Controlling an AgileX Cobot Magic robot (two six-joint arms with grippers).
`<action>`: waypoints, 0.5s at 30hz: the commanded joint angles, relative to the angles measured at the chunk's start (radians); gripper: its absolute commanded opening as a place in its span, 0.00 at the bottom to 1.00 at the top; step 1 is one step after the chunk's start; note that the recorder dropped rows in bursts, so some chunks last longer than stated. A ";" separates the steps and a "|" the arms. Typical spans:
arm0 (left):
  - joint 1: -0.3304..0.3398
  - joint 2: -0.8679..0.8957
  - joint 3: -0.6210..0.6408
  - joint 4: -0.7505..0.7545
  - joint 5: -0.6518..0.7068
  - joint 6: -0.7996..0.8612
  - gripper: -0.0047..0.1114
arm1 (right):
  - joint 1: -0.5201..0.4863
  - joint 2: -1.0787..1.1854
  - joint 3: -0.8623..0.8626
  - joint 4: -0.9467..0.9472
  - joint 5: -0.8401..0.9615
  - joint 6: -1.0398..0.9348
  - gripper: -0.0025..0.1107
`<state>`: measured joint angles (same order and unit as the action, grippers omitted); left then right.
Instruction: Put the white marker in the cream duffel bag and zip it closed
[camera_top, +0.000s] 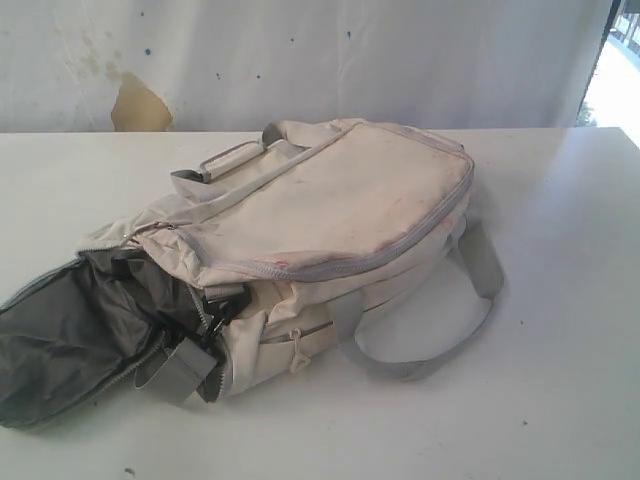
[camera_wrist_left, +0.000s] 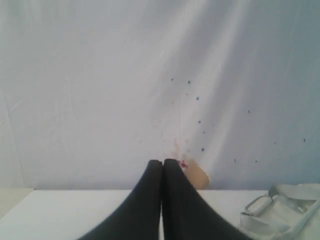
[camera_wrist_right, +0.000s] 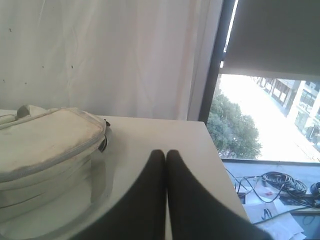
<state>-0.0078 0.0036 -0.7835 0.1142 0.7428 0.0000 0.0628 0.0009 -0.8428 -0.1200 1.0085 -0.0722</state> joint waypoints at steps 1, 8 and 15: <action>-0.004 -0.004 0.056 -0.013 -0.111 -0.023 0.04 | -0.004 -0.001 0.047 -0.012 -0.112 -0.002 0.02; -0.004 -0.004 0.254 -0.016 -0.294 -0.026 0.04 | -0.004 -0.001 0.214 -0.012 -0.316 0.049 0.02; -0.004 -0.004 0.499 -0.007 -0.533 -0.026 0.04 | -0.004 -0.001 0.443 -0.012 -0.585 0.049 0.02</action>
<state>-0.0078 0.0015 -0.3622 0.1093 0.3212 -0.0189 0.0628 0.0046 -0.4771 -0.1215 0.5366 -0.0282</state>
